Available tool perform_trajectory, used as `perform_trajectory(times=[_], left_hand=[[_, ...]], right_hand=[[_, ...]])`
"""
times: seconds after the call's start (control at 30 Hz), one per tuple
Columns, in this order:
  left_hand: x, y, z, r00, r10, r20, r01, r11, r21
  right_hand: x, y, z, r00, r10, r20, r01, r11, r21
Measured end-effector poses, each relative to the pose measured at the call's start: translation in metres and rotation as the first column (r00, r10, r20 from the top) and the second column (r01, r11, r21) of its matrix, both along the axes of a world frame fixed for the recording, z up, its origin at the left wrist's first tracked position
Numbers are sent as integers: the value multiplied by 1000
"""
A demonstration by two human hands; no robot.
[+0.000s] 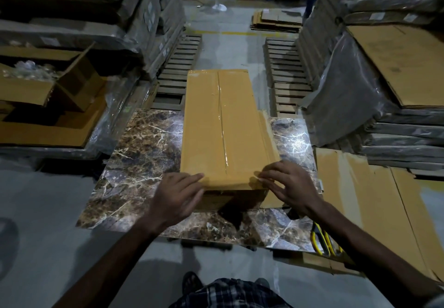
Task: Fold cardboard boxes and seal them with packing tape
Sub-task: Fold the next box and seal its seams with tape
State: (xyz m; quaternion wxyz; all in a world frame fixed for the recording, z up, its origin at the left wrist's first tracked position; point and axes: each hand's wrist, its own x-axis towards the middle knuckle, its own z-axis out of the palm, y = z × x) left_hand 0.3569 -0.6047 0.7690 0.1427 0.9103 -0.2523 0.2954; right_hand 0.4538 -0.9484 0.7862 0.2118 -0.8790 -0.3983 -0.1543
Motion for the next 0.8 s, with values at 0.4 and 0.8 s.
perform_trajectory(times=[0.4, 0.8], left_hand=[[58, -65, -7, 937, -149, -317, 69, 966, -251], [40, -25, -13, 967, -146, -208, 126, 987, -104]], right_hand=[[19, 49, -5, 956, 45, -289, -48, 999, -2], [17, 22, -2, 940, 77, -332, -99, 994, -49]])
